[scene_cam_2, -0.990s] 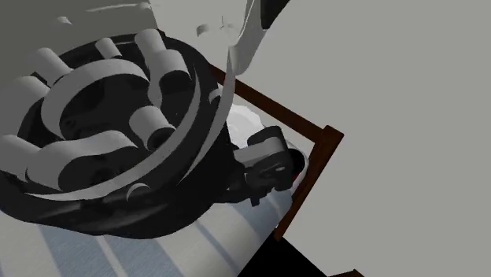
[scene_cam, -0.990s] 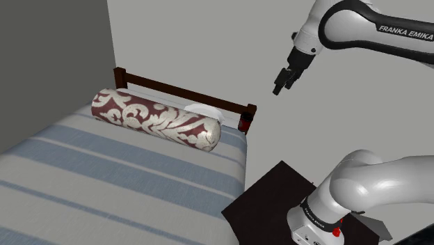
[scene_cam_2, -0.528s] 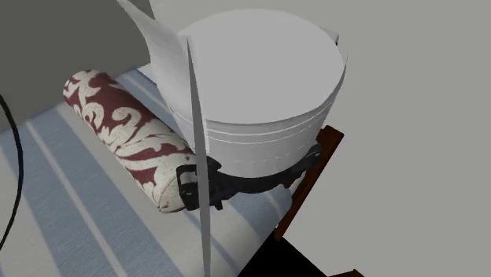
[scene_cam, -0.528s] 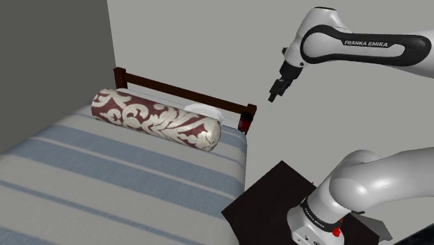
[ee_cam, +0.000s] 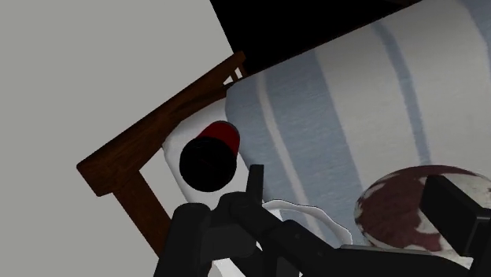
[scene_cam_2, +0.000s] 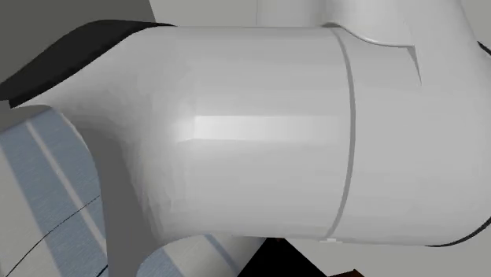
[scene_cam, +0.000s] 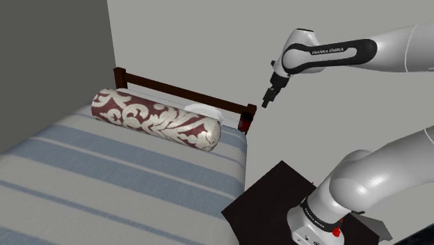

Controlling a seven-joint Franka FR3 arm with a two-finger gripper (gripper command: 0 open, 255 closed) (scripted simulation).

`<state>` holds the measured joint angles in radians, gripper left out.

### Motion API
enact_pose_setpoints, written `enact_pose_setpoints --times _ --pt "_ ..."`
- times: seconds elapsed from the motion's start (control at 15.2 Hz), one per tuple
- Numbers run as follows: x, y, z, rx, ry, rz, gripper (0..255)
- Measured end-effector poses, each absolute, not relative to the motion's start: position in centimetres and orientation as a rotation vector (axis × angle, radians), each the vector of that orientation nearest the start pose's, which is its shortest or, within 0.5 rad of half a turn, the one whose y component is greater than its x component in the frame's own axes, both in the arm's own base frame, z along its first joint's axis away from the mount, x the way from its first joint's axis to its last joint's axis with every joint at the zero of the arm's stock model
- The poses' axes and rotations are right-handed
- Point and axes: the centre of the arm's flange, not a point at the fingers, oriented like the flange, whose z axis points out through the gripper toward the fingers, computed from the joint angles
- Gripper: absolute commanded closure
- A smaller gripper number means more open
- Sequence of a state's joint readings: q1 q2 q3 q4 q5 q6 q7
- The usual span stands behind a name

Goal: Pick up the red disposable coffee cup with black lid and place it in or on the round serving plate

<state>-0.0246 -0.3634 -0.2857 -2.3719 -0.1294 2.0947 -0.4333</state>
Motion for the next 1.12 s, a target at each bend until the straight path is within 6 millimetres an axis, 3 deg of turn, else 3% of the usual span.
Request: enact_pose_setpoints --times 1.12 --pt "53.7 -26.5 29.9 -3.085 -0.597 -0.01 0"
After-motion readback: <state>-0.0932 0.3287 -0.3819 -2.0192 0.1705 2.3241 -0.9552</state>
